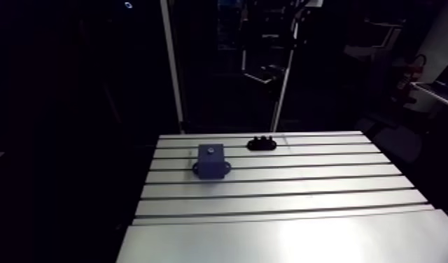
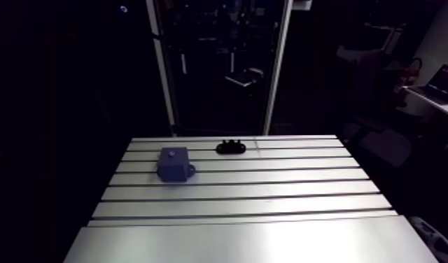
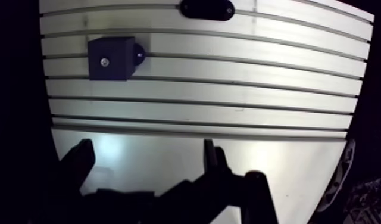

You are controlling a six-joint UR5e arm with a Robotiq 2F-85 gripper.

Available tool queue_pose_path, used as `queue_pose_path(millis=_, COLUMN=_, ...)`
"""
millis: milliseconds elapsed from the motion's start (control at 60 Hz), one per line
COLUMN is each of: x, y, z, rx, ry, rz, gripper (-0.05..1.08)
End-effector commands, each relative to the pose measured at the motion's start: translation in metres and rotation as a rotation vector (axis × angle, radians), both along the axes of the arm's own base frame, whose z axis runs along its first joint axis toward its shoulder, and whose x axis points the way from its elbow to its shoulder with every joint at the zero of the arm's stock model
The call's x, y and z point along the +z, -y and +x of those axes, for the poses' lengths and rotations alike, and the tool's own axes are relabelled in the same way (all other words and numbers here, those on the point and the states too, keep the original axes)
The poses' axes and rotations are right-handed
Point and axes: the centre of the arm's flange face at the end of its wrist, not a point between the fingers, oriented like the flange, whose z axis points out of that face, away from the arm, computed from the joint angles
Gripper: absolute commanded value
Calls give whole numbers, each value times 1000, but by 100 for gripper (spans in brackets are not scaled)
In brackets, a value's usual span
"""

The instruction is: Pick up the M10 bolt and insert it into the hole until fully seated.

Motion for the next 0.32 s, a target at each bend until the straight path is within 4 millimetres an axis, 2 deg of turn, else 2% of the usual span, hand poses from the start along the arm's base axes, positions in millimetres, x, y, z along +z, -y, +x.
queue_pose_path(millis=17, x=4, y=0, z=4, rx=-25, ry=-2, rz=-3, gripper=1)
queue_pose_path(millis=317, x=2, y=3, z=5, rx=-23, ry=5, rz=-11, gripper=1)
